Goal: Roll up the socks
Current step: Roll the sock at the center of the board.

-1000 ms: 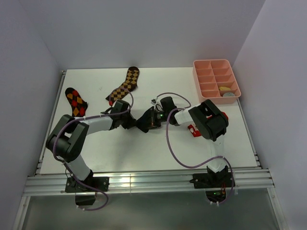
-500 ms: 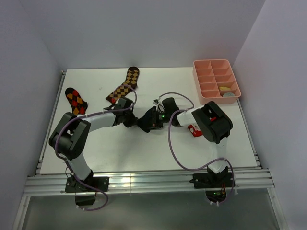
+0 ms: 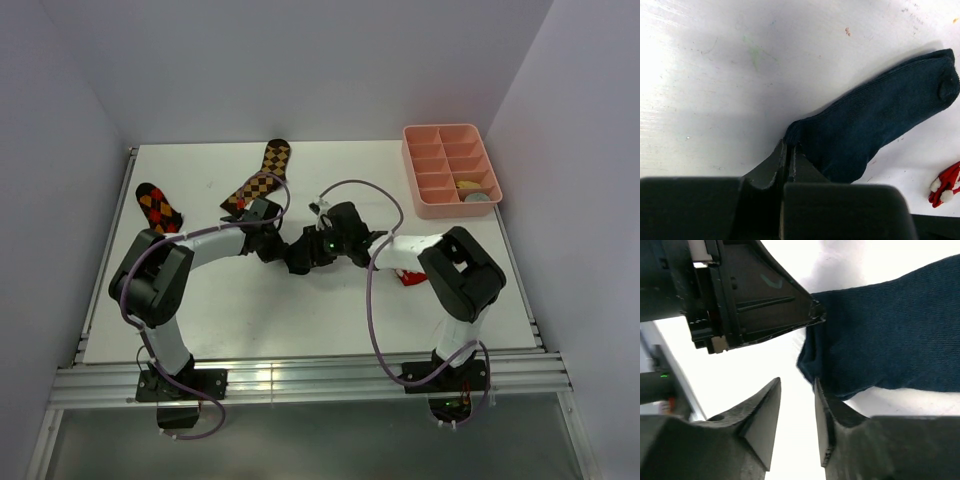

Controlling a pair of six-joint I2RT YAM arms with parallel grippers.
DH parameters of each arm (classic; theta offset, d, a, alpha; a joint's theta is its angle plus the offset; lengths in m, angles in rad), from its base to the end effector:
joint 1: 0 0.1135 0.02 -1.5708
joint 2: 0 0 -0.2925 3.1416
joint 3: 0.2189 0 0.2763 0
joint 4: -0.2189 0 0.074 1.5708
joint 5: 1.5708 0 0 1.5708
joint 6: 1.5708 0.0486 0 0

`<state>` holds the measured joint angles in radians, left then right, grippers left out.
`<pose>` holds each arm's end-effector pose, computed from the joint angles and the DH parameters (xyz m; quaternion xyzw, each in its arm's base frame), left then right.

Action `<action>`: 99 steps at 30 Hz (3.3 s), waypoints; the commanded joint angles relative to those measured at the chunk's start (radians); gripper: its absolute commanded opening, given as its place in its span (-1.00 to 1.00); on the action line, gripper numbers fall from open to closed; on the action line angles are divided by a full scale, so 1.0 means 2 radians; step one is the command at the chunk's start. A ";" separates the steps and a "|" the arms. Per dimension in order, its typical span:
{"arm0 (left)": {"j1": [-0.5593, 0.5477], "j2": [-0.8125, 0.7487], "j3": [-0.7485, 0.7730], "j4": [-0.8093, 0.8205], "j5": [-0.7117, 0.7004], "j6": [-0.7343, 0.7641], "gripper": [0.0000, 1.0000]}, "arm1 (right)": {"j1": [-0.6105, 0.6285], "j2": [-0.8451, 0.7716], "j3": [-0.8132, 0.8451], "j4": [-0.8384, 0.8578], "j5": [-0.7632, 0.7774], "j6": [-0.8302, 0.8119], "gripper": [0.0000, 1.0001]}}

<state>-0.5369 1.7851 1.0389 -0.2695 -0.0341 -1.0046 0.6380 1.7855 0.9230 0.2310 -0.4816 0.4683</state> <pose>0.3322 -0.1958 0.1561 -0.2274 0.9343 -0.1791 0.2080 0.3062 0.2550 0.1644 -0.1809 0.8537 0.4119 0.2623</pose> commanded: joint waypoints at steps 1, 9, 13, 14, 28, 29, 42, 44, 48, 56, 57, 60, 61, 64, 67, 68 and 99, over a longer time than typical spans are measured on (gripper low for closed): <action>-0.005 0.003 0.021 -0.012 -0.011 0.015 -0.99 | 0.019 -0.021 -0.004 0.003 0.051 -0.054 -0.16; -0.005 0.003 0.024 -0.016 -0.007 0.019 -0.99 | 0.071 -0.042 -0.033 0.050 0.166 -0.148 0.06; -0.005 0.003 0.024 -0.014 -0.003 0.018 -0.99 | 0.082 -0.033 -0.031 0.058 0.173 -0.170 0.08; -0.005 0.005 0.024 -0.014 -0.002 0.018 -0.99 | 0.088 -0.031 -0.030 0.057 0.176 -0.173 0.08; -0.005 0.013 0.026 -0.009 0.009 0.005 -0.99 | 0.133 0.004 -0.010 0.056 0.237 -0.213 0.06; -0.005 0.013 0.026 -0.009 0.009 0.005 -0.99 | 0.137 0.010 -0.008 0.054 0.240 -0.216 0.06; -0.005 0.009 0.019 -0.008 0.011 -0.008 -0.99 | 0.186 0.072 0.029 0.026 0.406 -0.236 -0.16; -0.005 0.006 0.017 -0.007 0.011 -0.007 -0.99 | 0.186 0.085 0.036 0.019 0.431 -0.235 -0.32; -0.005 0.006 0.017 -0.008 0.012 -0.005 -0.99 | 0.186 0.094 0.046 0.001 0.461 -0.207 -0.87; -0.003 -0.007 0.015 -0.003 -0.003 -0.005 -0.85 | 0.143 0.051 0.033 -0.036 0.274 -0.135 -1.00; -0.001 -0.012 0.012 0.001 -0.003 -0.007 -0.80 | 0.134 0.049 0.032 -0.040 0.255 -0.125 -1.00; 0.005 -0.020 0.007 0.009 -0.008 -0.013 -0.61 | 0.092 0.038 0.022 -0.038 0.160 -0.089 -1.00; 0.006 -0.022 0.006 0.010 -0.009 -0.015 -0.54 | 0.070 0.037 0.014 -0.030 0.139 -0.079 -1.00; 0.012 -0.037 -0.008 0.025 -0.013 -0.028 -0.30 | 0.030 0.038 0.000 -0.005 0.052 -0.034 -1.00; 0.016 -0.060 -0.028 0.045 -0.017 -0.044 -0.03 | 0.007 0.046 -0.020 0.045 -0.034 -0.005 -1.00; 0.017 -0.066 -0.033 0.054 -0.018 -0.047 0.06 | -0.007 0.050 -0.027 0.064 -0.057 0.019 -1.00; -0.019 -0.063 -0.130 0.168 0.028 -0.110 -0.32 | -0.090 0.143 -0.081 0.204 -0.142 0.257 -1.00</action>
<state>-0.5648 1.6405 0.7574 0.0227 0.0135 -1.2087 0.4580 2.0701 0.7650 0.7464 -0.8318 1.0283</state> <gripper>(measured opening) 0.362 0.022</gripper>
